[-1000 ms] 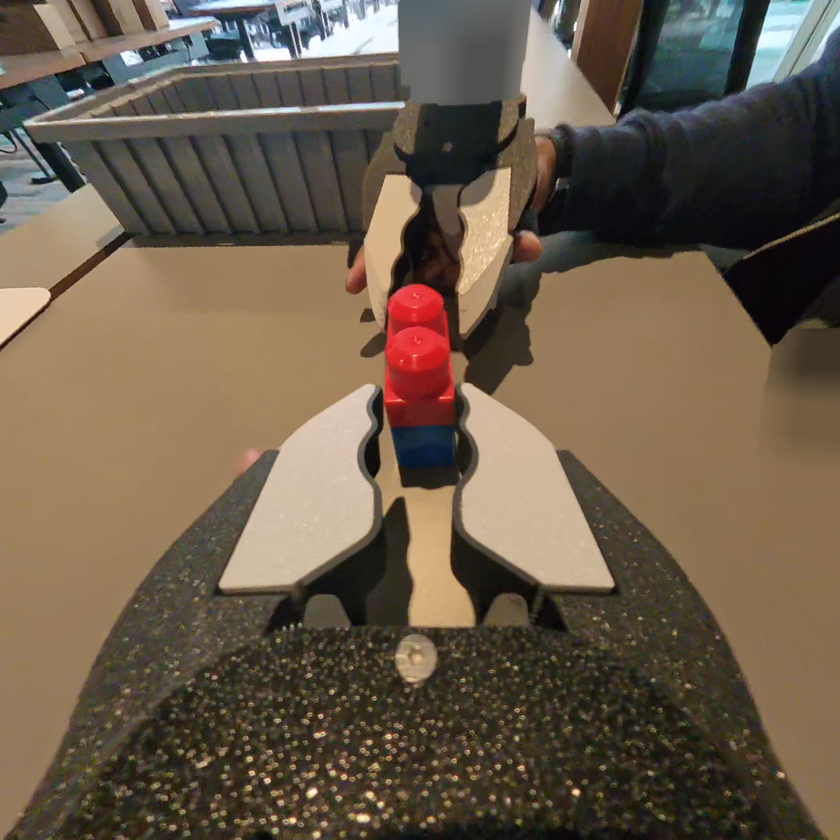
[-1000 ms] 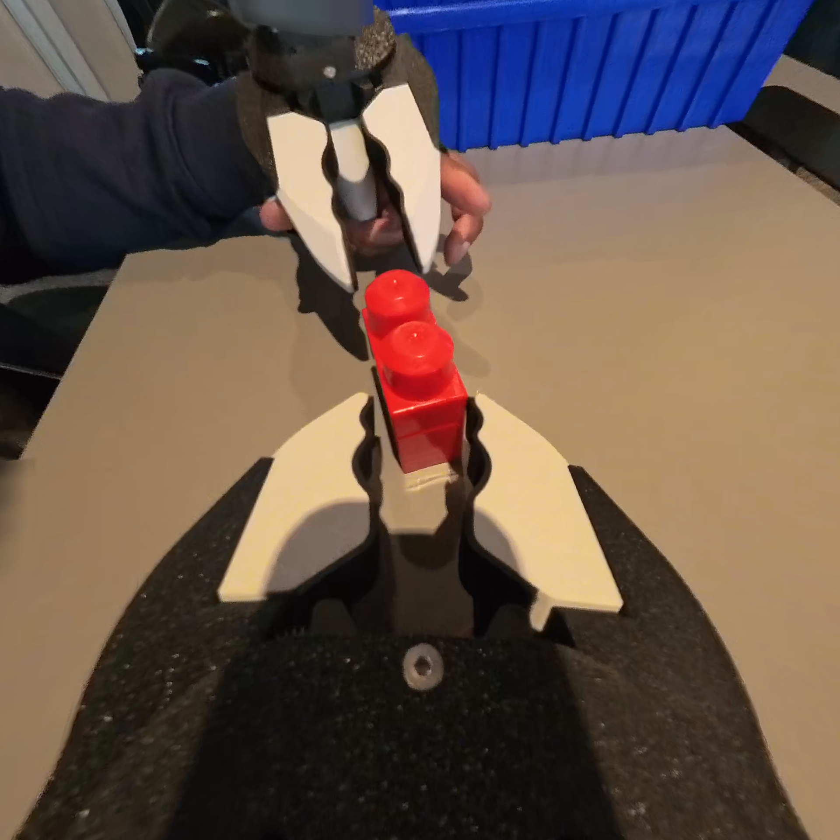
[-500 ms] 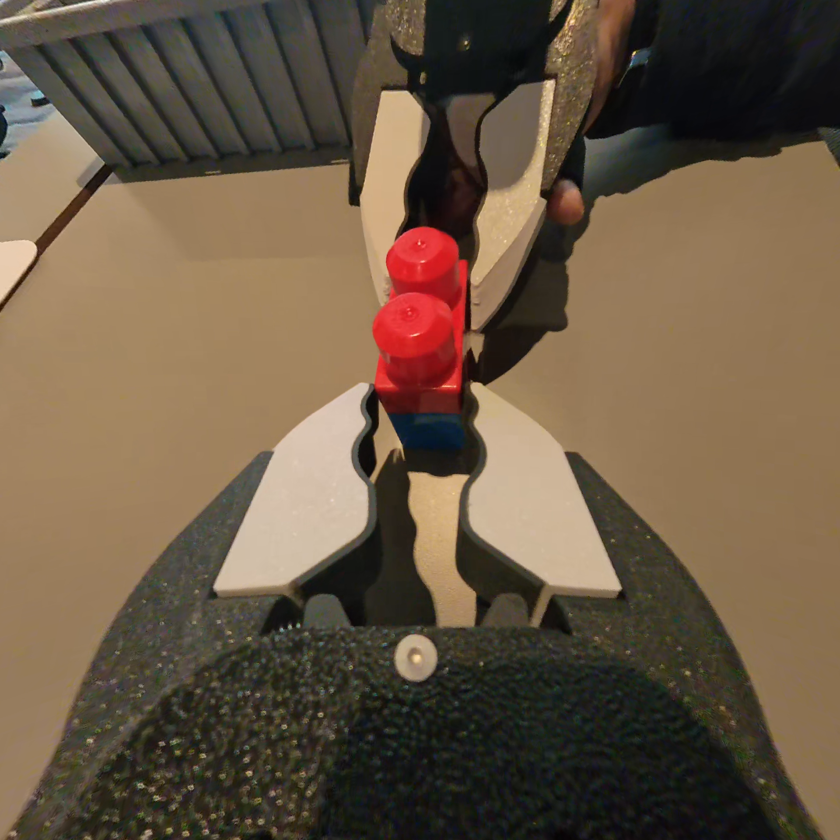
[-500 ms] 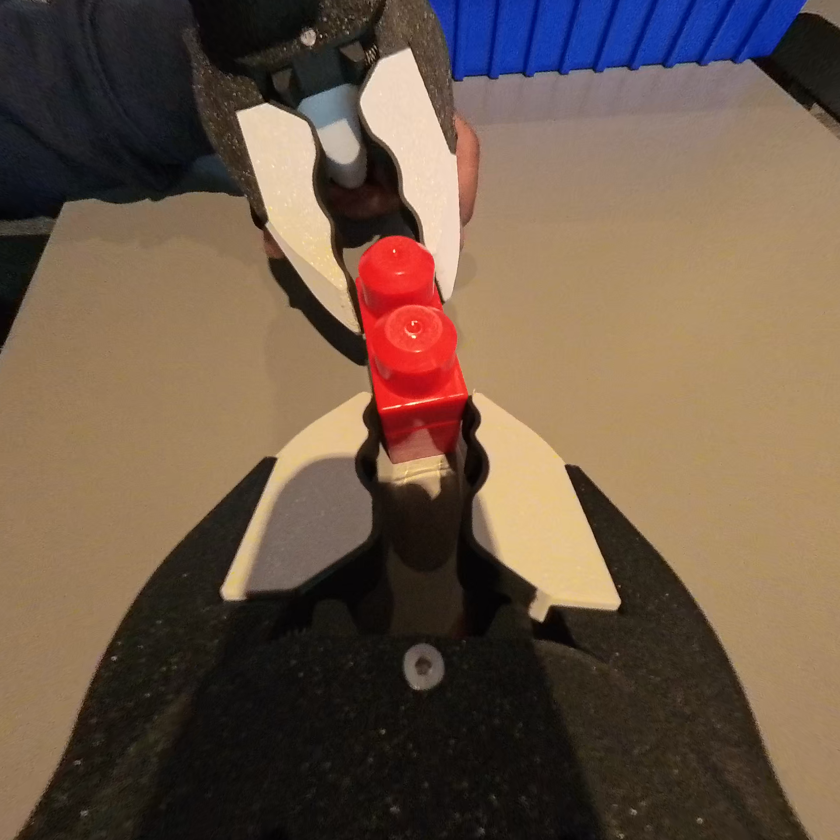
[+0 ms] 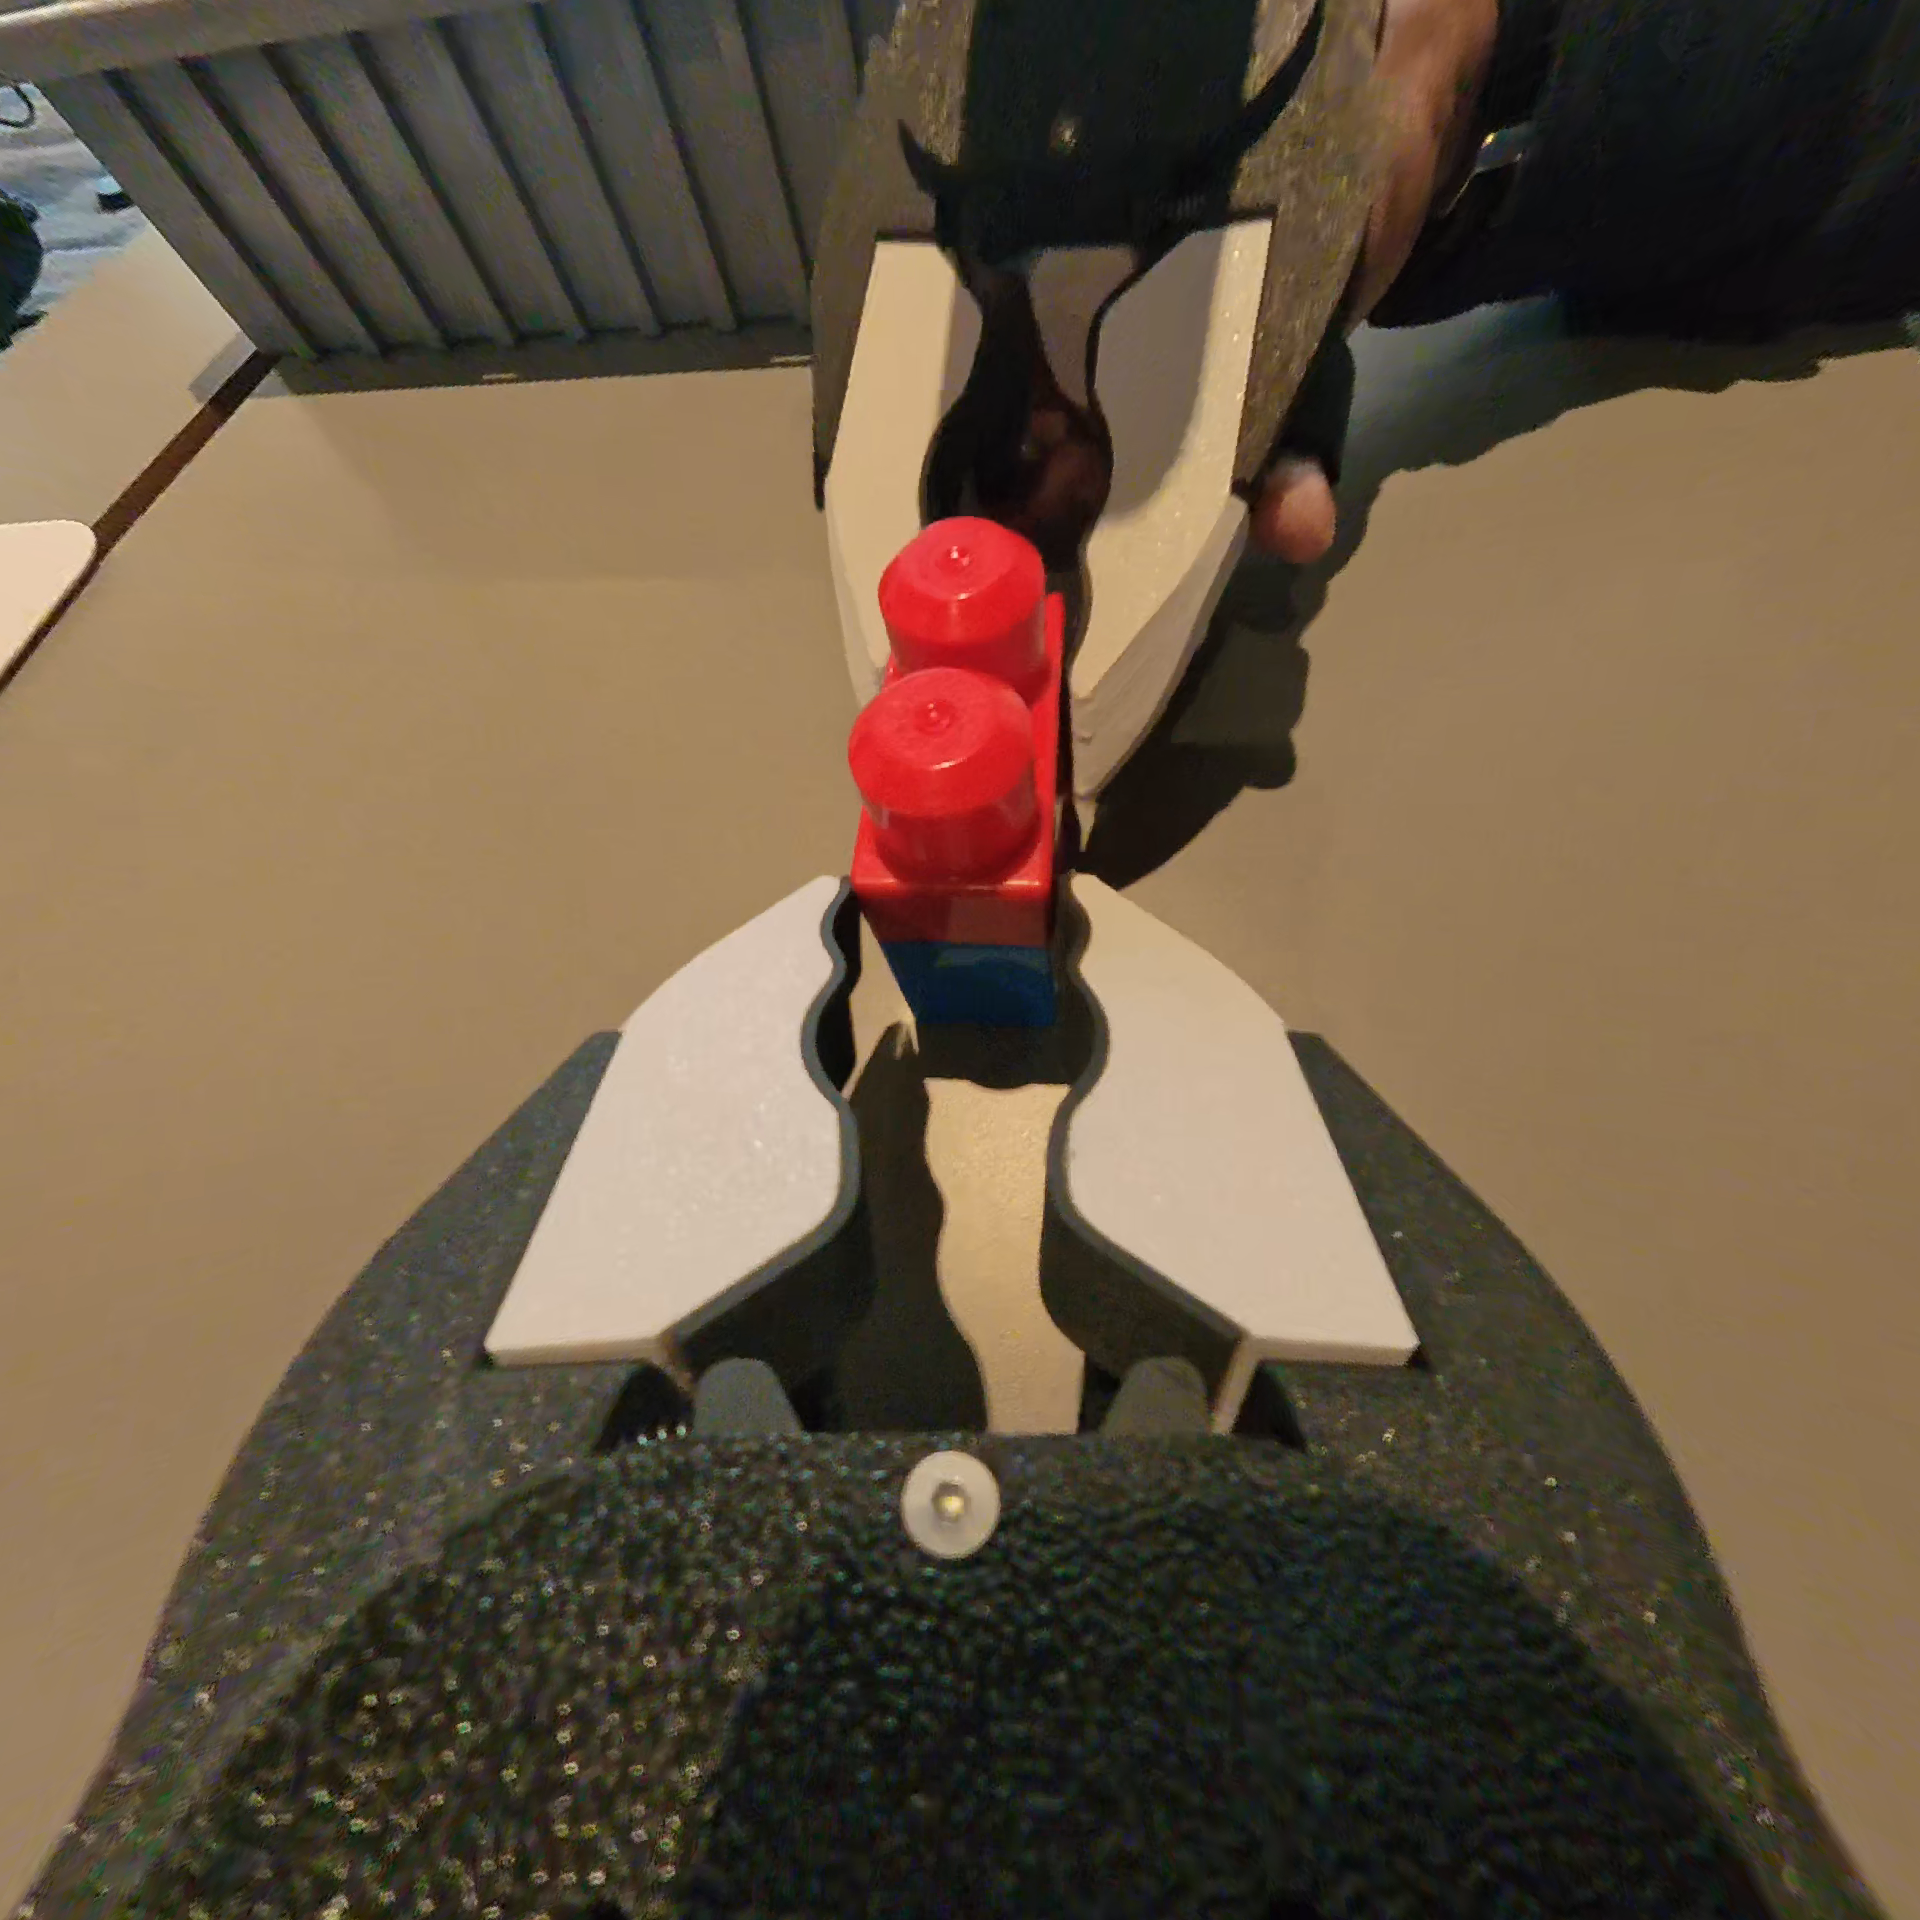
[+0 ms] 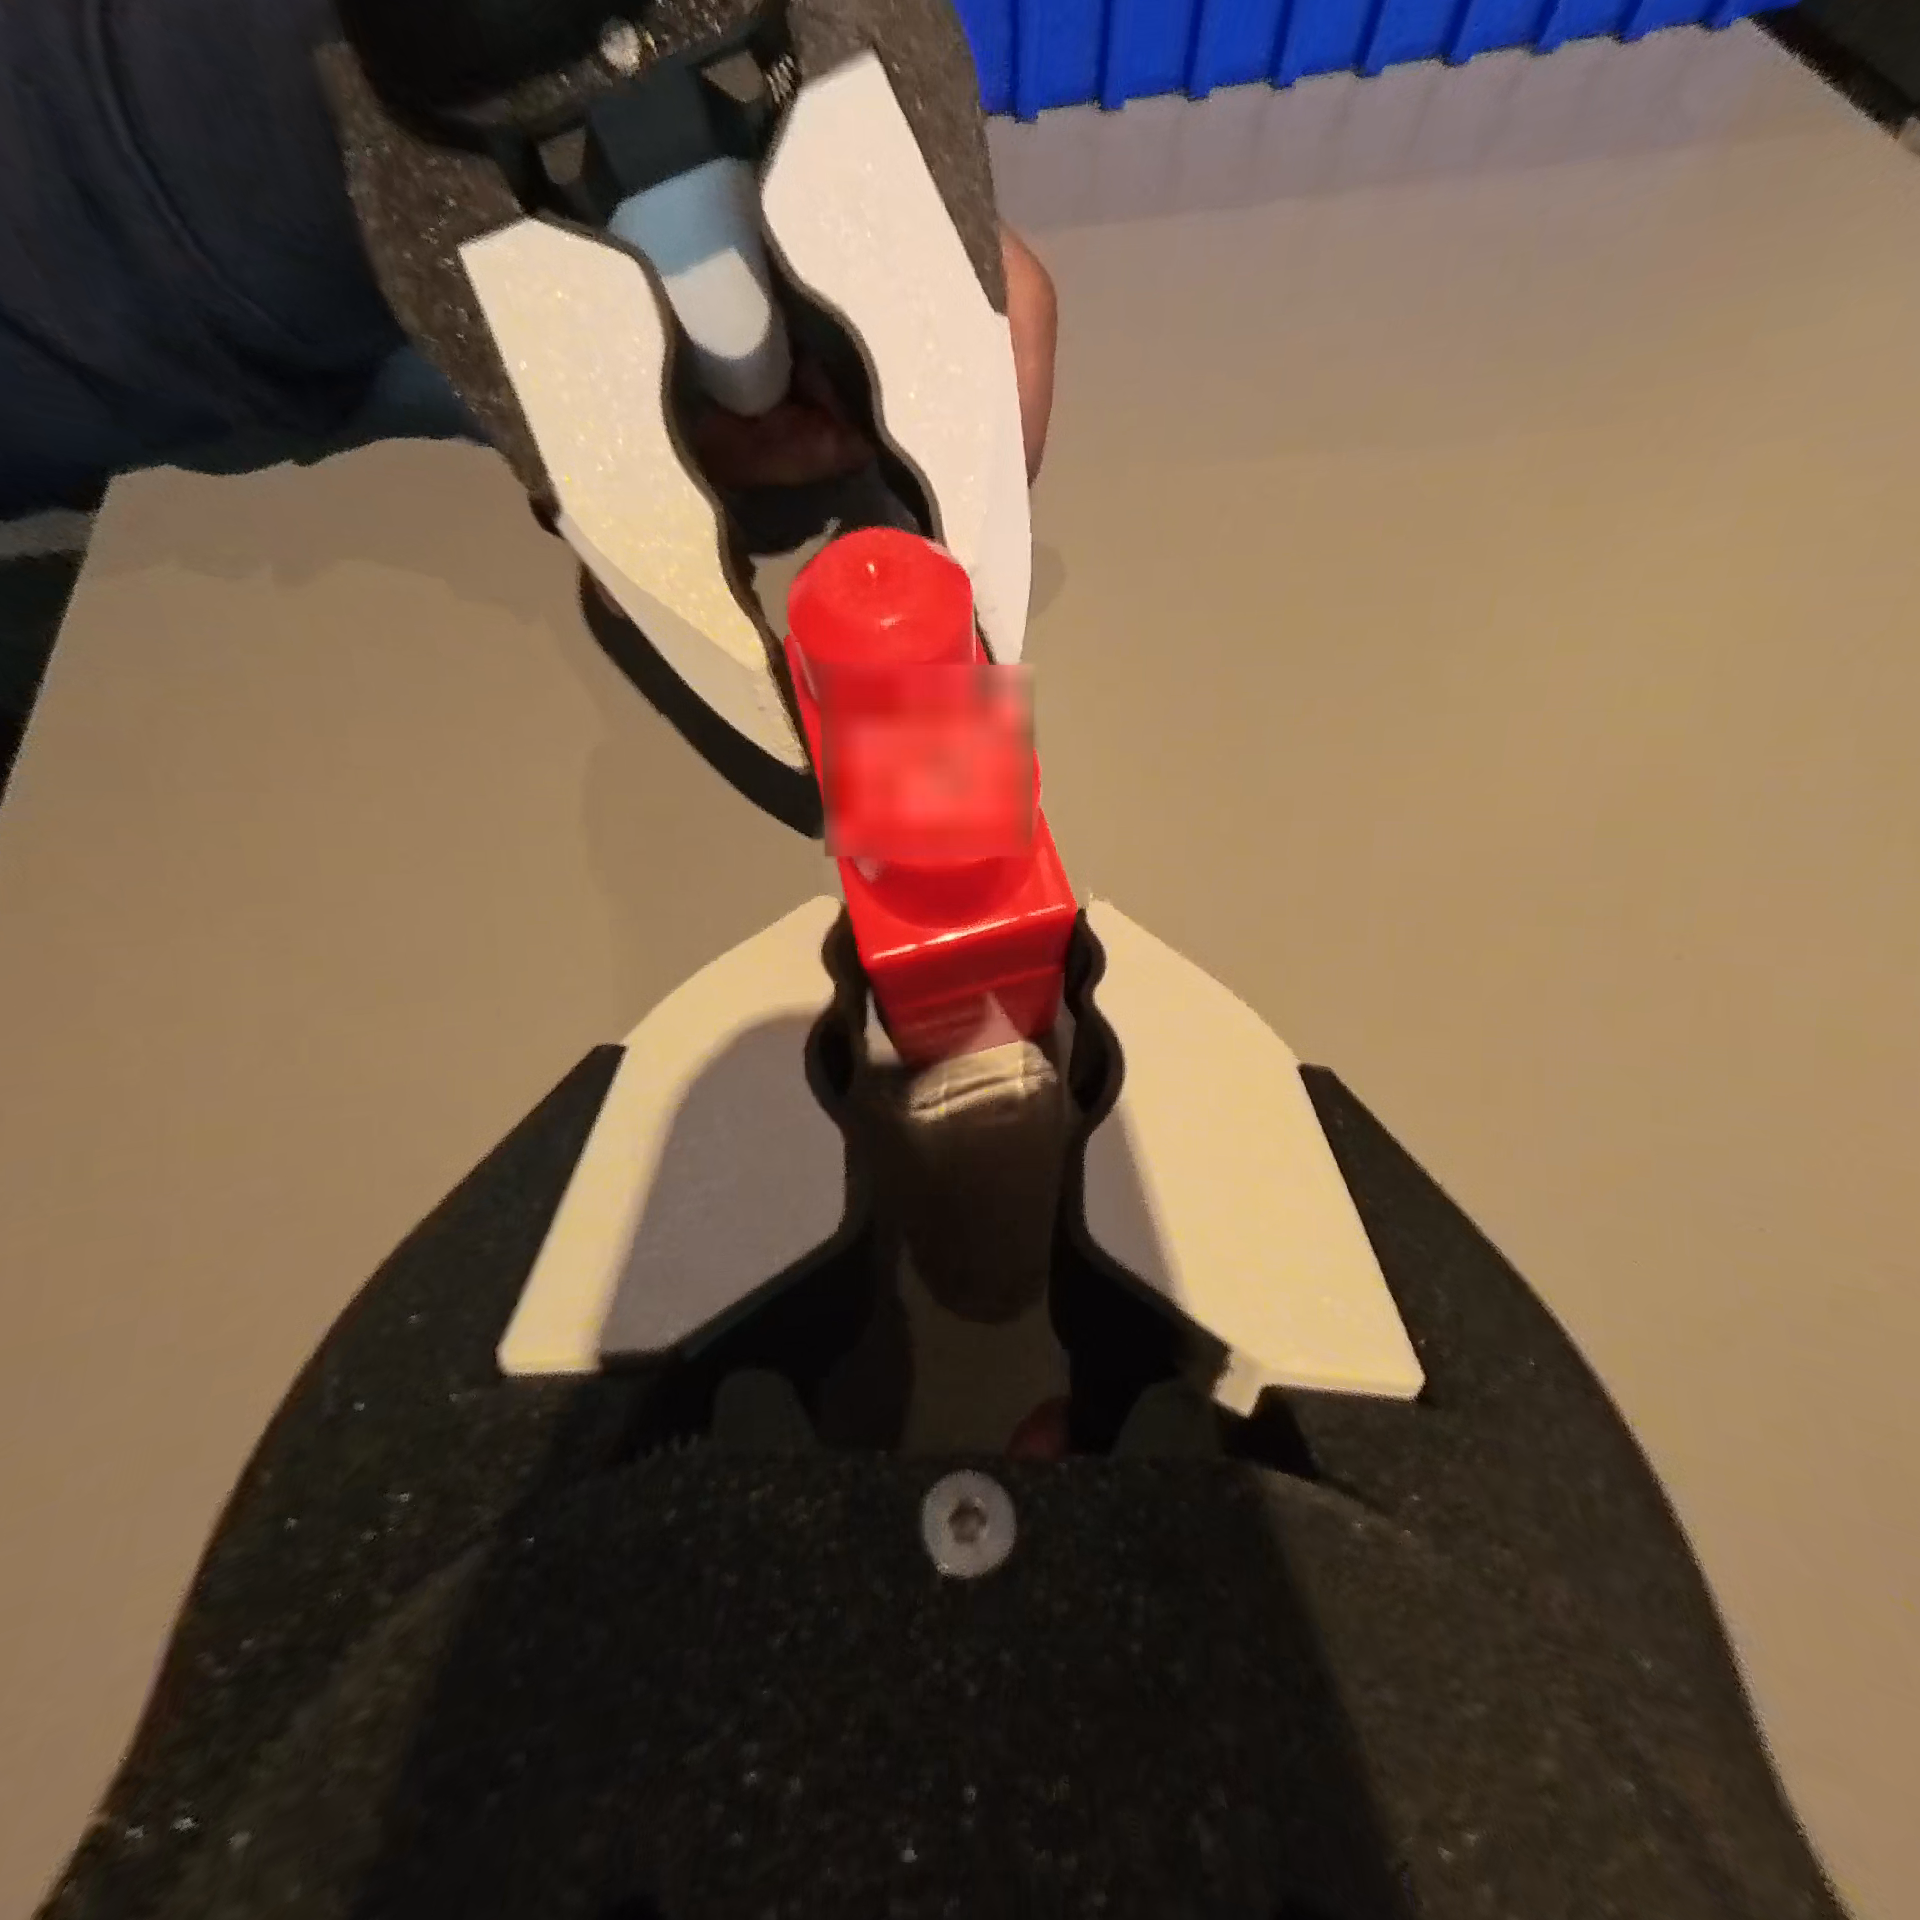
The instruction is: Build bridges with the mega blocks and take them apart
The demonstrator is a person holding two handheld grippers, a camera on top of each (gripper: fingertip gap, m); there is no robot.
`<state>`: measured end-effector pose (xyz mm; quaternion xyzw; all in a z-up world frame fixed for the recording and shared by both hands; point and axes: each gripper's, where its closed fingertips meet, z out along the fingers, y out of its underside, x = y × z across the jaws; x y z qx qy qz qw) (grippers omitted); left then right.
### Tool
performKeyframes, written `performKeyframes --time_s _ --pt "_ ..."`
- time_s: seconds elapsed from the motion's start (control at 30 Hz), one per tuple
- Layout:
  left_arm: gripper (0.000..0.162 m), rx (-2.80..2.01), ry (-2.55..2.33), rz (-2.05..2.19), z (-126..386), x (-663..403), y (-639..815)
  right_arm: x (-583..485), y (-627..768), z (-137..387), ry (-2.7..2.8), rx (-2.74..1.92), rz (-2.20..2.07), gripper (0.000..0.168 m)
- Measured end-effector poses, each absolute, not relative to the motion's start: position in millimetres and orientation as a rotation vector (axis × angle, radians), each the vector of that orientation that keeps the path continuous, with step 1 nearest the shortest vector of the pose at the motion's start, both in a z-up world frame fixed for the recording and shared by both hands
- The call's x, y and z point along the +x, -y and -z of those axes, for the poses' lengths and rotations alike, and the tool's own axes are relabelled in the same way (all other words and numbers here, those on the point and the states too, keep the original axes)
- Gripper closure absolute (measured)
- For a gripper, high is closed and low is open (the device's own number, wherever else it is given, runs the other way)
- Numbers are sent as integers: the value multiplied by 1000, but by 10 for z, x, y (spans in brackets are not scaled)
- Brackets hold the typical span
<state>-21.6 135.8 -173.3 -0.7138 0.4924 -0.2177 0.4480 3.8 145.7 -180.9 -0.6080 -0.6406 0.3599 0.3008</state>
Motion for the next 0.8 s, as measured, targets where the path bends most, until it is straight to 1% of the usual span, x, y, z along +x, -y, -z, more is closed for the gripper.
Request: performKeyframes --time_s 0.13,0.4,0.47,0.53,0.6,0.67,0.73,0.8 --pt "127 -1758 -1226 547 1726 -189 -1345 12 -1457 2027 1813 -1643 -723 126" --pt "126 -1758 -1235 527 1742 -189 -1345 22 -1446 2020 1808 -1642 -747 127" --pt "120 -1744 -1248 519 1742 -182 -1331 22 -1457 2009 1797 -1635 -738 128" --pt "124 -1685 -1231 526 1660 -200 -1328 14 -1457 1953 1762 -1612 -758 128" --pt "128 -1618 -1174 595 1507 -241 -1305 5 -1457 1846 1692 -1613 -812 128" --pt "129 -1571 -1073 669 1326 -330 -1307 46 -1522 1655 1617 -1582 -778 129" --pt "132 -1547 -974 699 1191 -457 -1344 180 -1619 1320 1515 -1531 -708 129" --pt "134 -1545 -907 681 1131 -572 -1404 480 -1761 866 1396 -1473 -596 128"
